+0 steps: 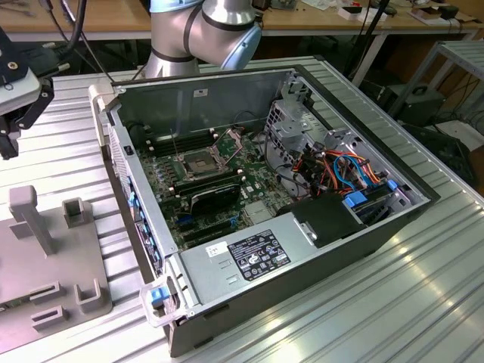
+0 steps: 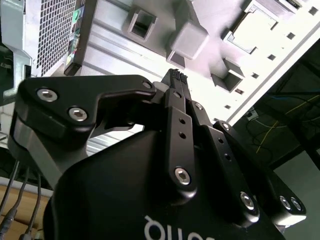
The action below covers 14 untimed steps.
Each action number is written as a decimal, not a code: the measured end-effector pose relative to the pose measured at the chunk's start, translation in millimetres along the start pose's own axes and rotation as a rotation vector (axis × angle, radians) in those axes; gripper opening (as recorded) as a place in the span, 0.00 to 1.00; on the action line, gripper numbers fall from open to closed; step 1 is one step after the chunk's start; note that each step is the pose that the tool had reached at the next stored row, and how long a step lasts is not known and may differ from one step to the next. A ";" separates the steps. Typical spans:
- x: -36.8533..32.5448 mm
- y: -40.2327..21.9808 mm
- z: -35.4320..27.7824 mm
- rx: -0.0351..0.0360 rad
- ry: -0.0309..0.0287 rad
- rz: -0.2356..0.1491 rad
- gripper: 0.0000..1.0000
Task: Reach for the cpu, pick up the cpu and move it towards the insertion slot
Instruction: 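Reach for the cpu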
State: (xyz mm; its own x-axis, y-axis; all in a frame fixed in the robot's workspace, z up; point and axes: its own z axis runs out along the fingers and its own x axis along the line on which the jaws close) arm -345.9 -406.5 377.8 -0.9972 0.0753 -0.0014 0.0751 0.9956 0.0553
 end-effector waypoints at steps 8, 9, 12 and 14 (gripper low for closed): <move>6.7 -1.2 0.9 0.0000 -0.0018 0.000 0.11; 7.3 -1.4 1.0 -0.0001 -0.0019 0.000 0.11; 12.3 -1.8 1.2 -0.0001 -0.0018 0.000 0.11; 15.1 -3.1 1.3 -0.0001 -0.0017 -0.001 0.11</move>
State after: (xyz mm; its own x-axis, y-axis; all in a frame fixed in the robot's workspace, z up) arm -361.2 -408.4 376.3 -0.9972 0.0748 -0.0032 0.0746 0.9957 0.0554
